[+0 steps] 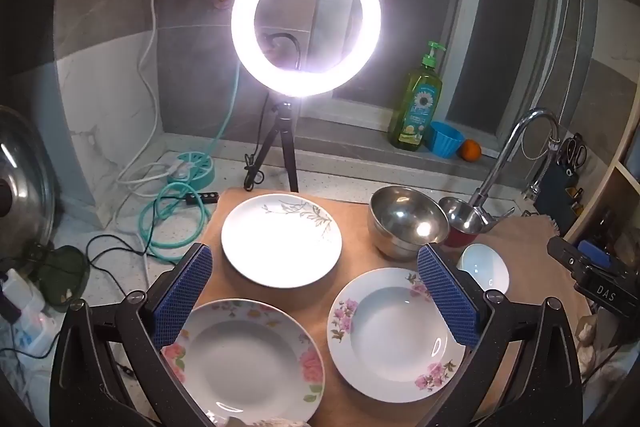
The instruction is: Organize plates and bowls
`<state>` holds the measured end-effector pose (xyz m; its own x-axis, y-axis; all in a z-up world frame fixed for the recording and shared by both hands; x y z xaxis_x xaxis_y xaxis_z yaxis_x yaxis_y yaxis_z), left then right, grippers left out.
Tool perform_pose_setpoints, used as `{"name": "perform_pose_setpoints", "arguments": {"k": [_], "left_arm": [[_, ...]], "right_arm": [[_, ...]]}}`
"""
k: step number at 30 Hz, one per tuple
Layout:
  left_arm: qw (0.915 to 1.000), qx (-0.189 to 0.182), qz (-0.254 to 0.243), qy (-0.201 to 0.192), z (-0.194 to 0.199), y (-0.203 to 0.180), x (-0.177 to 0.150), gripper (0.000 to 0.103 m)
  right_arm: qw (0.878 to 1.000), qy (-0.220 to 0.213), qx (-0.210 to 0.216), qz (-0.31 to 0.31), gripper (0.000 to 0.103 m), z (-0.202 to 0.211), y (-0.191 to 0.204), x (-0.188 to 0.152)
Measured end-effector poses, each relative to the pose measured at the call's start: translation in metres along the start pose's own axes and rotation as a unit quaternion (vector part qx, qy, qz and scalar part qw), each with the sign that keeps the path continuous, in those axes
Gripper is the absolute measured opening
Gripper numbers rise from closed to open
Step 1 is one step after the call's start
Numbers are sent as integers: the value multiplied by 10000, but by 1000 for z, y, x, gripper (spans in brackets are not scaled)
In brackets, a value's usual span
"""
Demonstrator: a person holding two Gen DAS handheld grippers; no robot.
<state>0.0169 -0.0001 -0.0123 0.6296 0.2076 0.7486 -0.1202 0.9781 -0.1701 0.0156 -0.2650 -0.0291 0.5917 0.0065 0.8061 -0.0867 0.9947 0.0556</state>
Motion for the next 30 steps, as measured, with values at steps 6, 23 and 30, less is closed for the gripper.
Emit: {"name": "perform_pose_setpoints", "arguments": {"k": [6, 23, 30], "left_arm": [[9999, 23, 57, -92, 0, 5, 4, 102], [9999, 31, 49, -109, 0, 1, 7, 102], [9999, 34, 40, -100, -2, -1, 8, 102]], "right_arm": [[10000, 14, 0, 10, 103, -1, 1, 1], [10000, -2, -14, -3, 103, -3, -1, 3], [10000, -2, -11, -5, 103, -2, 0, 2]]}}
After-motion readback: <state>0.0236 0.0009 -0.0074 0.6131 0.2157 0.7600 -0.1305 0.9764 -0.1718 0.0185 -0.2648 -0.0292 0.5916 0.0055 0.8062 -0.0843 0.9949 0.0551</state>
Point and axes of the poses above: each gripper's, at about its wrist camera, not at the fingertips, and z roughly against the way its jaws point, y to its left, x to its top, the point moved 2 cm from there along -z, roughly the way its jaws point, and after that the axes turned 4 degrees about y, right-handed, at the moved point
